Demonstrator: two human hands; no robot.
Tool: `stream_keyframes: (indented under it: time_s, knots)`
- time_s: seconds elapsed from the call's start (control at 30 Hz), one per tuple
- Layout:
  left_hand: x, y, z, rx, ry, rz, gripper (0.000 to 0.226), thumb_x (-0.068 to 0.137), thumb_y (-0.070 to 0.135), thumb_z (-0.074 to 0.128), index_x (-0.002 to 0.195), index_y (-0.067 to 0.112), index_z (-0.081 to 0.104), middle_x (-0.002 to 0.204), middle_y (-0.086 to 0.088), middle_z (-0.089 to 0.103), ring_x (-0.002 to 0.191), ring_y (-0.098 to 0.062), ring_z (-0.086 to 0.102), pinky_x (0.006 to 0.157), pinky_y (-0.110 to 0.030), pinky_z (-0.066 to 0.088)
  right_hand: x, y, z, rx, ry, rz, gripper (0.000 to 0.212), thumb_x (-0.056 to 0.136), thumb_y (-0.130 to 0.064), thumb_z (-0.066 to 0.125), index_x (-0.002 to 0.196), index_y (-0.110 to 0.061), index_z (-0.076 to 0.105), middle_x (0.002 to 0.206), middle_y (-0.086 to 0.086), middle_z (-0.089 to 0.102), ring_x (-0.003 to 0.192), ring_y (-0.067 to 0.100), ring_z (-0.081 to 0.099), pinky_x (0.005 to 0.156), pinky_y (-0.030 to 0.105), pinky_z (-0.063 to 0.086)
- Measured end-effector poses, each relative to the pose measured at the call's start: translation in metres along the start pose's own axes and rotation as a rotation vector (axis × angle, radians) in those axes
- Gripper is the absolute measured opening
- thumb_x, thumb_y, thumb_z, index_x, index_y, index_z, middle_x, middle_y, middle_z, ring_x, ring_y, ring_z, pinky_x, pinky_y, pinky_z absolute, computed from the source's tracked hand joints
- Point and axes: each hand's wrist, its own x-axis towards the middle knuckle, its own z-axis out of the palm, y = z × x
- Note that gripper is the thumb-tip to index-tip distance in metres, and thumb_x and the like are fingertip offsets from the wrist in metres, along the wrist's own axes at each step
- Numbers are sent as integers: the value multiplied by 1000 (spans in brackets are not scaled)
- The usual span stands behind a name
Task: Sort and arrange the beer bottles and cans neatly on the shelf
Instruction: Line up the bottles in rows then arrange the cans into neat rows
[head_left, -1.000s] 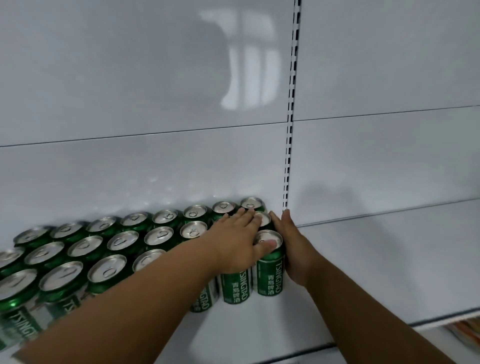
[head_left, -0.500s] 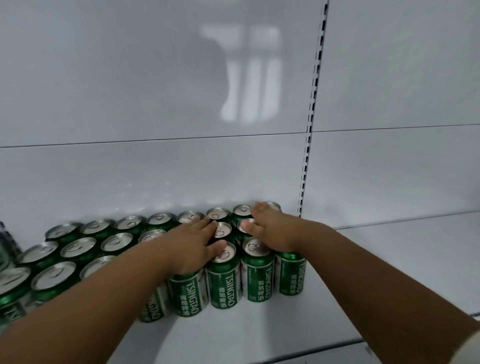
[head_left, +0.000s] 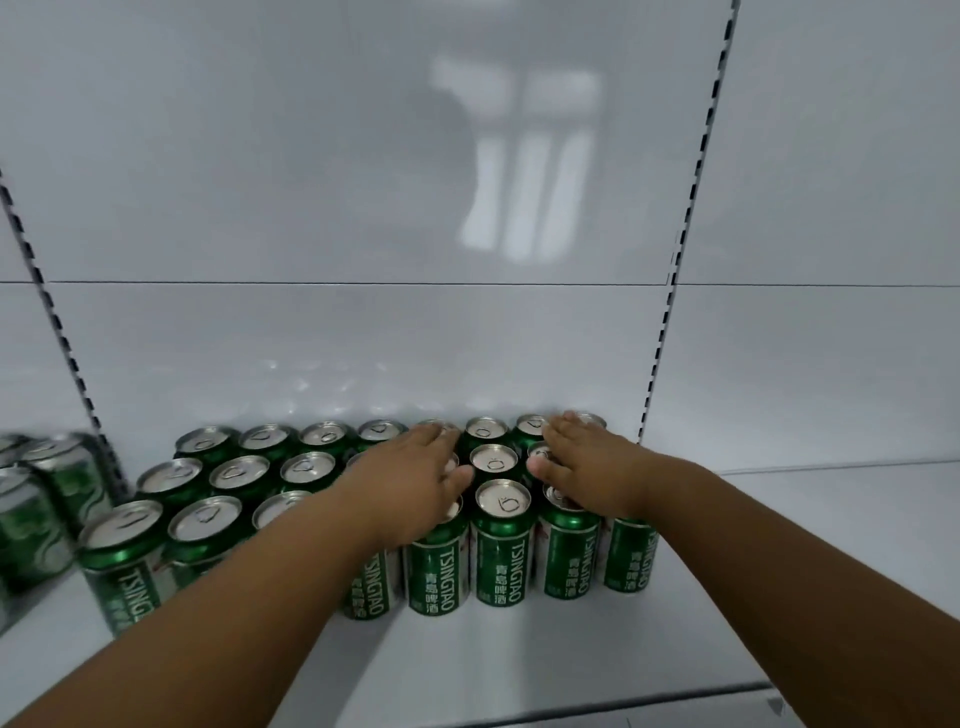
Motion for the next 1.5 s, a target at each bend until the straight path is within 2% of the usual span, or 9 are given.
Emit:
stream_keyframes:
  time_s: [0.1, 0.23, 0.47, 0.73, 0.9, 1.03, 1.13, 1.27, 1.5]
  knots:
    - [-25, -38, 2, 83, -23, -116, 68, 100, 59, 19, 157, 24, 11, 166, 0, 6, 152, -18, 7, 123, -38, 11, -9, -31, 3, 30, 30, -110, 75, 100, -59, 20, 157, -14, 2, 164, 5, -5, 151, 18, -9, 120, 37, -1]
    - [-49, -59, 15, 58, -83, -203, 110, 66, 84, -20, 157, 27, 3, 165, 1, 1, 152, -17, 0, 124, -40, 6, -9, -65, 12, 19, 28, -221, 76, 100, -60, 17, 157, -14, -2, 164, 5, -9, 150, 16, -11, 116, 32, -7]
    - [-48, -55, 20, 52, -13, -197, 69, 99, 61, 11, 158, 24, 6, 166, -2, 6, 152, -20, 3, 122, -38, 3, -5, -77, 19, -83, -18, -225, 79, 98, -64, 12, 156, -14, -2, 164, 6, -8, 151, 17, -10, 122, 36, -3]
    - [-85, -72, 14, -64, 207, 2, 53, 102, 45, 37, 150, 22, 36, 147, -3, 46, 134, -24, 43, 111, -37, 36, -28, -122, 8, -14, 137, -171, 70, 103, -53, 21, 157, -12, 6, 165, 6, 2, 152, 18, 0, 121, 34, 3]
    - [-141, -96, 16, -14, 263, 175, 45, 98, 32, 45, 142, 23, 46, 135, 1, 54, 122, -20, 49, 103, -33, 38, -53, -169, 20, -95, 455, -143, 31, 98, -24, 44, 123, -13, 59, 122, 7, 60, 114, 27, 54, 95, 37, 44]
    - [-163, -105, 25, 3, 273, 246, 50, 97, 32, 47, 146, 23, 42, 140, 1, 50, 127, -19, 46, 107, -33, 37, -68, -178, 54, -137, 549, 58, 21, 85, -12, 57, 104, -8, 65, 101, 9, 60, 95, 28, 55, 78, 35, 45]
    - [-152, -98, 23, 20, 321, 248, 52, 96, 34, 50, 145, 22, 42, 140, 0, 49, 127, -20, 45, 108, -35, 37, -71, -169, 56, -139, 580, 122, 31, 83, -14, 64, 112, -5, 67, 107, 12, 63, 99, 31, 56, 83, 36, 47]
    - [-121, -83, 18, 40, 391, 216, 56, 94, 36, 57, 145, 21, 41, 143, -1, 49, 129, -23, 43, 109, -38, 35, -62, -163, 40, -151, 494, 81, 42, 84, -27, 70, 123, -12, 61, 123, 5, 60, 114, 25, 53, 98, 35, 44]
    - [-86, -70, 28, 99, 336, 178, 48, 91, 27, 62, 137, 25, 51, 126, 0, 57, 118, -24, 48, 101, -38, 40, -44, -156, 48, -186, 462, -4, 40, 77, -25, 73, 113, -13, 60, 109, 7, 61, 105, 30, 54, 87, 38, 46]
